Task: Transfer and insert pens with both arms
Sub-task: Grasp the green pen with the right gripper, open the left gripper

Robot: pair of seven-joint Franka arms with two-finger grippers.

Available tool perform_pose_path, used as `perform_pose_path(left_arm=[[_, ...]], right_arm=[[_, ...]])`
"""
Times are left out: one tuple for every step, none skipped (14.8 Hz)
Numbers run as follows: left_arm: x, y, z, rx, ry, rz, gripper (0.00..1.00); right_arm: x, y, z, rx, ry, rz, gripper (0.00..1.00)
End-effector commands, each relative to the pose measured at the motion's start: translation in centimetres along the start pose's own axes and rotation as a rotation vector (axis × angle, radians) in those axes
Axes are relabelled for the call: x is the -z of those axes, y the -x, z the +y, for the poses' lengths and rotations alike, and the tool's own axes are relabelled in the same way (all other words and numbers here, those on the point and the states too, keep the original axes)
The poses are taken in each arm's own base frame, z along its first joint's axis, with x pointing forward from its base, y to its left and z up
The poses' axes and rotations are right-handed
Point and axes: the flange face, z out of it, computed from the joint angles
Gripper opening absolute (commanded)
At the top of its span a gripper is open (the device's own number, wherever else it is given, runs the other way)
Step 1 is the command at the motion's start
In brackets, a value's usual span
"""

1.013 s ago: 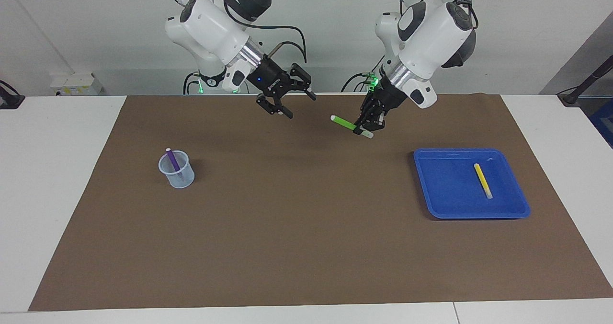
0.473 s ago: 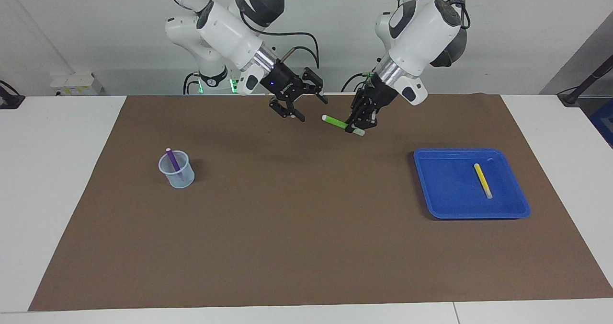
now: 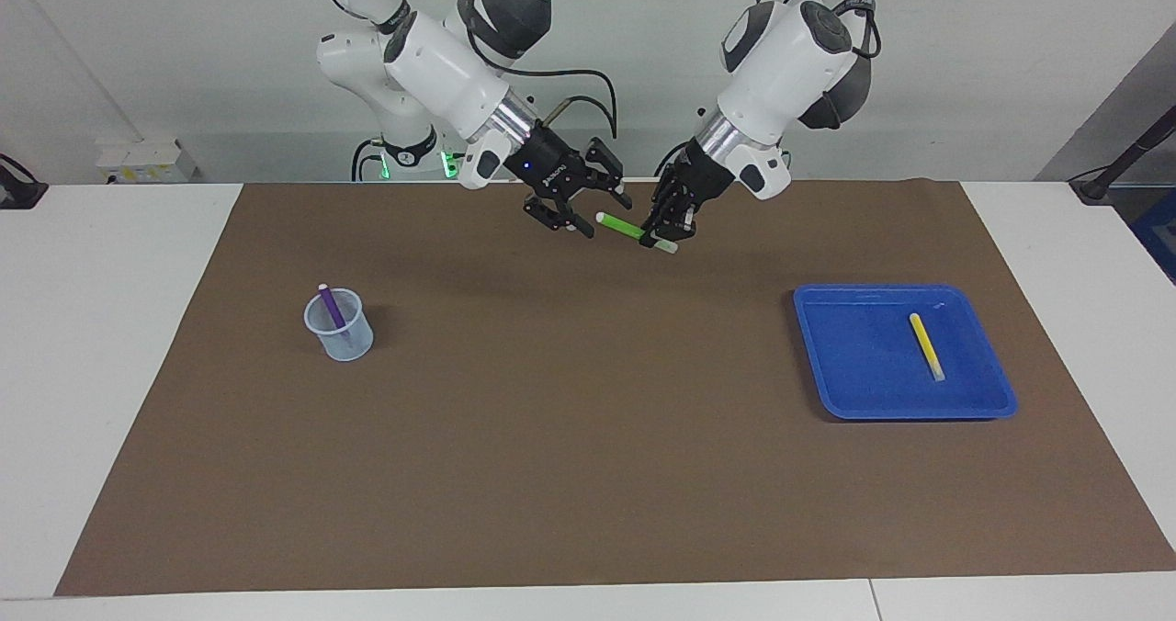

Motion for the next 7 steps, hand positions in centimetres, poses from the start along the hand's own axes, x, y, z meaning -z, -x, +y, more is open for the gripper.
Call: perform_pose_path(left_arm=[[0.18,0.26,-1.17,-0.011,-0.003,-0.013,0.0],[0.17,0.33,-1.2,-0.013,-0.002,-0.012,0.0],[0.02,0.68,-1.37,-0.021,-0.004,-0.013,0.0],[-0.03,0.75,-1.42,-0.029,-0.006,-0.013,0.0],[-0.03,0.75,-1.42,-0.04,-0.006,-0.013,0.0],[-0.06,0.81,-1.52,-0.047,-0.008,-0.013,0.0],[-0.19,1.09,-1.68,-0.054,-0.011,-0.013,0.0]], right_arm=[[-0.31,-0.23,0.11,-0.013,-0.013,0.008,0.65],[-0.3,-0.25,0.11,-0.013,-0.013,0.009,0.6],[-0.3,-0.25,0.11,-0.011,-0.013,0.009,0.51],[-0.27,-0.21,0.12,-0.011,-0.012,0.009,0.4],[-0.27,-0.21,0.12,-0.012,-0.012,0.009,0.31],[-0.27,-0.21,0.12,-0.012,-0.012,0.009,0.24],[-0.29,-0.19,0.12,-0.009,-0.012,0.008,0.22]])
